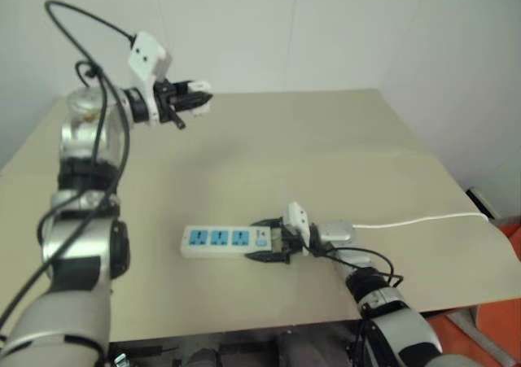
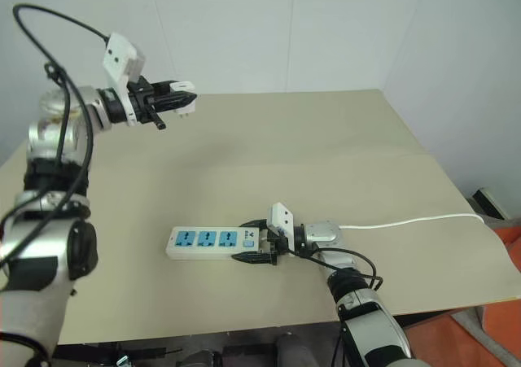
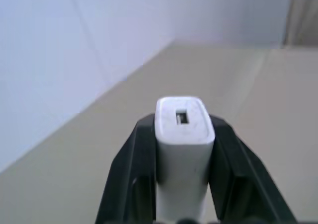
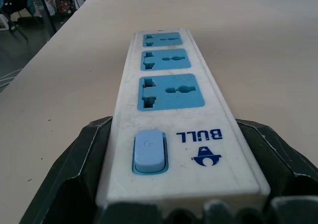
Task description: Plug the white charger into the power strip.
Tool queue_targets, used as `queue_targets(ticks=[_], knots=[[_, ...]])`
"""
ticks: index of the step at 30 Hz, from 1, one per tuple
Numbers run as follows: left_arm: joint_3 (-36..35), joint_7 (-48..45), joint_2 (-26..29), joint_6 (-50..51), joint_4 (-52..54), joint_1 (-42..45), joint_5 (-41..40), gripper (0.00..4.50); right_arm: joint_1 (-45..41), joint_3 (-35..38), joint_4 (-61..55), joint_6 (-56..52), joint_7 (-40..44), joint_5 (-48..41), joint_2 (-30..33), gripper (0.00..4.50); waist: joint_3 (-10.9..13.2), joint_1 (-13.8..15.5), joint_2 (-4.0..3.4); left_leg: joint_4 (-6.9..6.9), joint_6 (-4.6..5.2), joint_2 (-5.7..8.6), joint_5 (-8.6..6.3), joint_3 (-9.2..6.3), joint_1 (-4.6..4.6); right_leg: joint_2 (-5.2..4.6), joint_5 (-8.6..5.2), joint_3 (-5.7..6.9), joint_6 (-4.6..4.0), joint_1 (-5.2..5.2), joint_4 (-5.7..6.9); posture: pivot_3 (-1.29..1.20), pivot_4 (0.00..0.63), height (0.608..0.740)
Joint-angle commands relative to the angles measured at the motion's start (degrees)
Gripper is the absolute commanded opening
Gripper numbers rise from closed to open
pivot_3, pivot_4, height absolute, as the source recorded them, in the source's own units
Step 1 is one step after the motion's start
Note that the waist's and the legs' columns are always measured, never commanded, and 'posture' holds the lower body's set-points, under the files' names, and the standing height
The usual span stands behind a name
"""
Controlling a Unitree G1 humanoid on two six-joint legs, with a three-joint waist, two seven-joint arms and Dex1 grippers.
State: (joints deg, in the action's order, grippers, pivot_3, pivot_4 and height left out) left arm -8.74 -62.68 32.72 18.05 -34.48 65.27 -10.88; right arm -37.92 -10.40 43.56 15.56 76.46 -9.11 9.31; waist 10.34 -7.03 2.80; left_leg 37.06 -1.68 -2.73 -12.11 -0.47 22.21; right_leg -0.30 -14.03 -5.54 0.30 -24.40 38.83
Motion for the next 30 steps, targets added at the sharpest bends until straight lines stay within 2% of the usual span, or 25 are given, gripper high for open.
queue_targets(ticks=[1,5,10,17,30], knots=[[-3.04,-4.5,-1.32,6.5,16.72,-7.19,-11.87,1.01,0.1,-2.0,1.76,-0.18,1.67,1.27,-0.88,3.43,0.0,-0.04,0.01,0.01,0.0,0.01,0.0,0.0,-0.03,0.0,0.0,-0.02,0.0,0.02,0.03,0.0,0.15,0.74],[-2.07,-7.57,-1.83,10.11,26.81,-16.09,-18.48,1.01,-0.27,-2.08,2.43,0.12,1.95,1.39,-1.05,3.43,-0.01,-0.15,0.01,0.05,0.0,0.0,0.0,-0.04,-0.05,0.01,0.0,0.01,0.0,0.07,0.01,0.0,0.15,0.74],[-0.46,-13.28,-1.57,14.06,33.7,-25.14,-26.02,1.01,-0.42,-2.17,2.82,0.35,2.26,1.51,-0.94,3.43,-0.02,-0.23,0.01,0.04,0.0,0.0,0.0,-0.03,-0.22,0.03,-0.01,-0.01,0.01,0.22,-0.03,0.0,0.15,0.74],[5.19,-20.29,-0.21,7.63,36.71,-34.78,-24.2,1.01,-0.75,-2.22,3.12,0.5,2.32,1.66,-0.78,3.43,-0.02,-0.2,0.01,0.02,0.0,0.0,0.0,-0.03,-0.2,0.06,-0.04,0.0,0.04,0.24,-0.13,0.0,0.15,0.74],[11.38,-21.34,-1.83,-3.39,30.93,-38.29,-17.75,1.01,-0.91,-2.46,3.22,0.43,2.56,1.68,-0.98,3.43,-0.02,-0.18,0.0,0.02,0.01,-0.02,0.0,-0.01,-0.22,0.09,-0.14,-0.04,0.21,0.25,-0.16,0.0,0.15,0.74]])
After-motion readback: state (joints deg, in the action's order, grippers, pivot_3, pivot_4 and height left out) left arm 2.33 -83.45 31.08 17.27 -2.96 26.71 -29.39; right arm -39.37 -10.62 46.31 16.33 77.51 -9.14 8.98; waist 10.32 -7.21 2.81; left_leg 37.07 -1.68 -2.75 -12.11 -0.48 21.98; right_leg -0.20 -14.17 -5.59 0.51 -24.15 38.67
